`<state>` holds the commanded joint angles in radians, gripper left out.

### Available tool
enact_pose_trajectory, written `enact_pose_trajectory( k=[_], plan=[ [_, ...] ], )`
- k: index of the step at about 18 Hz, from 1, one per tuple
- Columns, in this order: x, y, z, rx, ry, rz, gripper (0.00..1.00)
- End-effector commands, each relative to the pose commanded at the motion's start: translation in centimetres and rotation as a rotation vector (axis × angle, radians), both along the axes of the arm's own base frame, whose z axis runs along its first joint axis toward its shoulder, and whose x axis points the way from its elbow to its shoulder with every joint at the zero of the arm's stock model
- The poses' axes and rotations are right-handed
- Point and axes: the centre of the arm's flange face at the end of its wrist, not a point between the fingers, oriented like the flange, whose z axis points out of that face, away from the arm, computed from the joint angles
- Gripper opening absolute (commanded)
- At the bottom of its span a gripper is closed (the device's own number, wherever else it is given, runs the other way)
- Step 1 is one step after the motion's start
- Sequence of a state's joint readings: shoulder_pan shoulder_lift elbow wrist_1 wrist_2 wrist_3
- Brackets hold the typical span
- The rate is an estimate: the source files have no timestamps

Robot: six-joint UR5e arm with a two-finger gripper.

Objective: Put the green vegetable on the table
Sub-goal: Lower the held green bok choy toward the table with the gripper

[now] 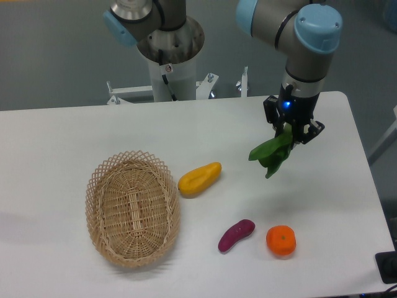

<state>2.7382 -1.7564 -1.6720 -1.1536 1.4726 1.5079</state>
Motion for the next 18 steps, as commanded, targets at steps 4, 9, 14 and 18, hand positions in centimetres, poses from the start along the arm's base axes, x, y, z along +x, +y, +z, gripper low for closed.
enact_pose_trajectory(
  k=[4,9,14,18],
  plan=[
    [0.2,-0.4,-0.8,-0.006,-0.014,0.003,0.46],
    [0.8,-1.1,-2.3,-0.024,-0.035,-0.042,0.46],
    [1.8,-2.5,-4.3,-0.032,-0.03,-0.098,0.46],
    [2.3,-3.7,-6.8,-0.039,-0.026,-0.155,0.46]
  ],
)
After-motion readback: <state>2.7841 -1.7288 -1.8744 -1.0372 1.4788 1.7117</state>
